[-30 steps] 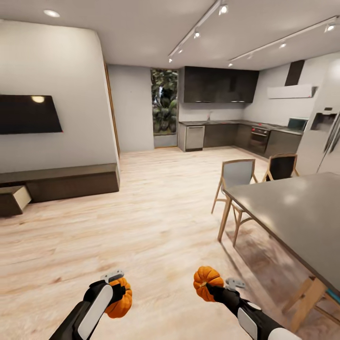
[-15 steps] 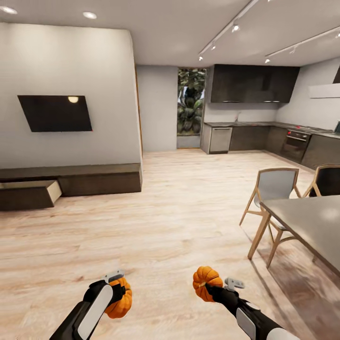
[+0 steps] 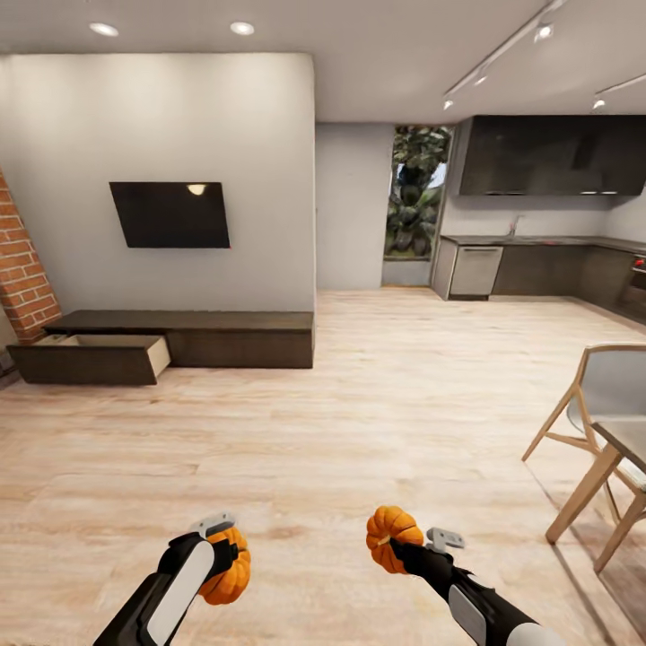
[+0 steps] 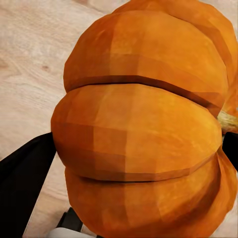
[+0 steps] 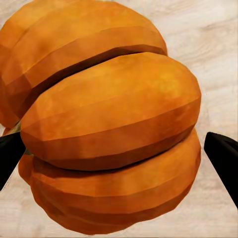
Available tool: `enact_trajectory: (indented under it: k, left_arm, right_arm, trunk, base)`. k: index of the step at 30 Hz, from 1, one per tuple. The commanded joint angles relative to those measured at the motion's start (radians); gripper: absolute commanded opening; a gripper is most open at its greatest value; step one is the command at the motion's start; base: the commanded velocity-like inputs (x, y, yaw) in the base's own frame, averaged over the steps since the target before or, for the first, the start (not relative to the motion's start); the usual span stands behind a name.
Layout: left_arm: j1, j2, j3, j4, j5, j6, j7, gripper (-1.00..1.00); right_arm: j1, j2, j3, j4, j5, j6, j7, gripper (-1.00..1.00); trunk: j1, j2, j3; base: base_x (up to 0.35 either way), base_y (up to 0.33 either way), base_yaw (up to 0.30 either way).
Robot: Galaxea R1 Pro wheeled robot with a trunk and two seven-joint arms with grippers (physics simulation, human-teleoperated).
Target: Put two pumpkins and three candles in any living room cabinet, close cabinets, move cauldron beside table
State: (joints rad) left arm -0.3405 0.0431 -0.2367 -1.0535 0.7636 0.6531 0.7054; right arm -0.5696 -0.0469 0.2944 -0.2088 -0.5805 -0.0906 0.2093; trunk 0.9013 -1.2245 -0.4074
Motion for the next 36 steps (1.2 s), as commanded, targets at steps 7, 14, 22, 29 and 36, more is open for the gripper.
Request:
enact_trajectory:
  k: [7, 14, 22, 29, 36]
  left_arm:
    - [-0.001, 0.0, -0.004, -0.001, 0.008, 0.0, 0.011, -1.0]
    - [-0.001, 0.0, -0.004, -0.001, 0.008, 0.0, 0.011, -1.0]
    - [0.0, 0.0, -0.004, -0.001, 0.008, -0.001, 0.011, -1.0]
    - [-0.001, 0.0, -0.004, -0.001, 0.008, -0.001, 0.01, -1.0]
    - [-0.001, 0.003, -0.003, -0.001, 0.008, -0.001, 0.01, -1.0]
  right_arm:
    - [-0.001, 0.0, 0.006, -0.002, -0.012, -0.004, 0.004, -1.0]
    - [-0.001, 0.003, 0.006, -0.001, -0.01, -0.004, 0.0, -1.0]
    - [-0.001, 0.004, 0.006, 0.0, -0.01, -0.004, 0.001, -1.0]
    - [-0.001, 0.005, 0.006, 0.0, -0.01, -0.004, 0.001, -1.0]
    - [-0.001, 0.006, 0.006, 0.0, -0.009, -0.005, 0.001, -1.0]
  trunk:
    - [0.001, -0.001, -0.001]
    - [0.001, -0.001, -0.001]
    - [0.001, -0.001, -0.007]
    - [0.001, -0.001, -0.009]
    - [0.001, -0.001, -0.009]
  base:
    - [0.282, 0.226, 0.289]
    - [0.298, 0.109, 0.275]
    - [0.308, 0.145, 0.167]
    - [0.323, 0.045, 0.05]
    - [0.31, 0.127, 0.001]
